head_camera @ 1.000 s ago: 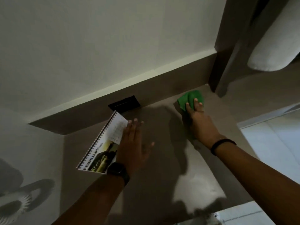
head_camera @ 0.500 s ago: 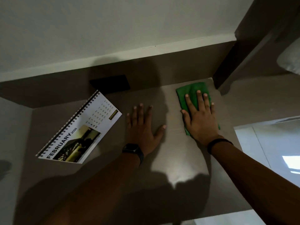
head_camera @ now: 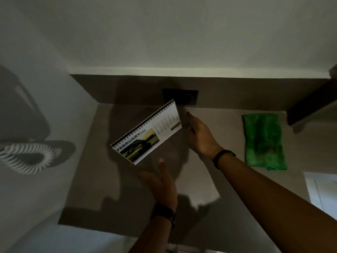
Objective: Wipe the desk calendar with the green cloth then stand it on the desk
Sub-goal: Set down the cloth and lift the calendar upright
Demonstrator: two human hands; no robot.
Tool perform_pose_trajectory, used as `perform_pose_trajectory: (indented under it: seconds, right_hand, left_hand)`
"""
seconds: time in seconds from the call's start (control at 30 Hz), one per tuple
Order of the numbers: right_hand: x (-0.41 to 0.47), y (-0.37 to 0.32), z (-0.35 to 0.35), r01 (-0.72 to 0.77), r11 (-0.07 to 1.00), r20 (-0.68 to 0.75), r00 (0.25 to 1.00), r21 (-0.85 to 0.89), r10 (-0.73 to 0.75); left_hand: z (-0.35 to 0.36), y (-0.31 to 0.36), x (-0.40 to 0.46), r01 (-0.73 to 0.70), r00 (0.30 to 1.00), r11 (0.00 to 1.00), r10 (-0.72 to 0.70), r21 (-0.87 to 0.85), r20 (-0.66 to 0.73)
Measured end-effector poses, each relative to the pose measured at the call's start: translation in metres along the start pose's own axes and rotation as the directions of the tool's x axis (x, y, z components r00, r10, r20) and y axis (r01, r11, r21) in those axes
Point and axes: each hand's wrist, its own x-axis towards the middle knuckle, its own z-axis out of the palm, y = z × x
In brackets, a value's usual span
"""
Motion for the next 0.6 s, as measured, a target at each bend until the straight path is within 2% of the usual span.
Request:
perform_pose_trajectory:
  seconds: [0.07,0.2,0.37,0.47,0.6]
  right_hand:
    - [0.006,-0.007,0.016,-0.007,0.998,0.017,1.0,0.065,0.006]
    - [0.006,-0.012,0.034,-0.045,0.988,0.026,0.999,0.151,0.042]
    - [-0.004,-0.017,0.05,-0.085,0.978,-0.045,0.994,0.193,0.095]
    - [-0.015,-0.021,0.063,-0.089,0.977,-0.114,0.987,0.194,0.113]
    - [-0.026,-0.026,0.081,-0.087,0.97,-0.16,0.979,0.228,0.125]
  left_hand:
    - [-0.014,-0.002,0.014,0.002,1.0,1.0,-0.002,-0.015,-0.022]
    - [-0.027,-0.002,0.027,-0.068,0.997,0.997,0.069,-0.02,0.045]
    - [-0.042,0.004,0.05,0.051,0.993,0.992,-0.038,-0.119,0.111]
    - [-0.05,0.009,0.094,-0.003,0.986,0.995,0.019,-0.103,0.163]
    - [-0.053,0.023,0.155,0.029,0.956,0.999,-0.019,-0.028,0.292]
